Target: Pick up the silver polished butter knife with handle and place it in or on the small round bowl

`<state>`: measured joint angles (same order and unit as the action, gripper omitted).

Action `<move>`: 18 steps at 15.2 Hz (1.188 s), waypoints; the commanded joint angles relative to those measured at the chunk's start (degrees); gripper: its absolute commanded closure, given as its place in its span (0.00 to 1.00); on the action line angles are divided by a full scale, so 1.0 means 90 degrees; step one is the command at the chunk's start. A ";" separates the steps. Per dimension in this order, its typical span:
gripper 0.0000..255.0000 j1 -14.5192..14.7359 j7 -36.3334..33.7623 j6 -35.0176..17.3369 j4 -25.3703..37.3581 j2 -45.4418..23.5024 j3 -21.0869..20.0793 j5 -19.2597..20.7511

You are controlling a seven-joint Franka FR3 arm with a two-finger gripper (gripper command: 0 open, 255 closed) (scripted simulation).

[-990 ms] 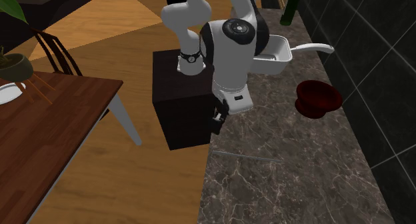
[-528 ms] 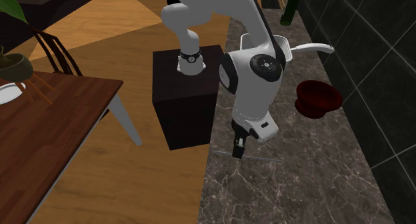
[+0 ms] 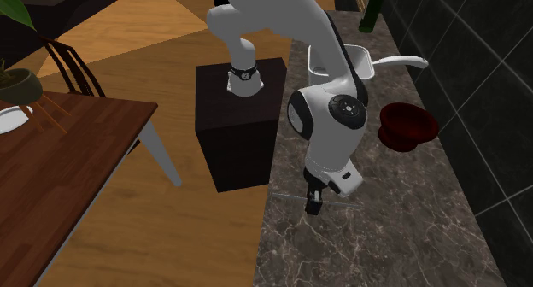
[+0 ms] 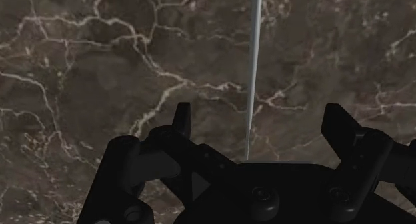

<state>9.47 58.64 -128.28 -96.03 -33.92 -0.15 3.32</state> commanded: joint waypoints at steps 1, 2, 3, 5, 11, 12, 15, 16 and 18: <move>0.00 -0.0005 -0.0001 -0.0176 -0.0044 -0.0129 0.0004 0.0005; 0.00 -0.0005 -0.0001 -0.0176 -0.0046 -0.0128 0.0004 0.0005; 0.00 -0.0005 -0.0001 -0.0176 -0.0044 -0.0129 0.0004 0.0006; 0.00 -0.0005 -0.0001 -0.0176 -0.0044 -0.0129 0.0004 0.0006; 1.00 -0.0005 -0.0001 -0.0175 -0.0043 -0.0129 0.0004 0.0005; 1.00 -0.0005 -0.0001 -0.0175 -0.0043 -0.0129 0.0004 0.0005; 1.00 -0.0005 -0.0001 -0.0175 -0.0043 -0.0129 0.0004 0.0005; 1.00 -0.0005 -0.0001 -0.0175 -0.0043 -0.0129 0.0004 0.0005; 1.00 -0.0005 -0.0001 -0.0174 -0.0043 -0.0129 0.0004 0.0005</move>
<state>9.42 58.63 -129.85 -96.42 -35.08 -0.11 3.37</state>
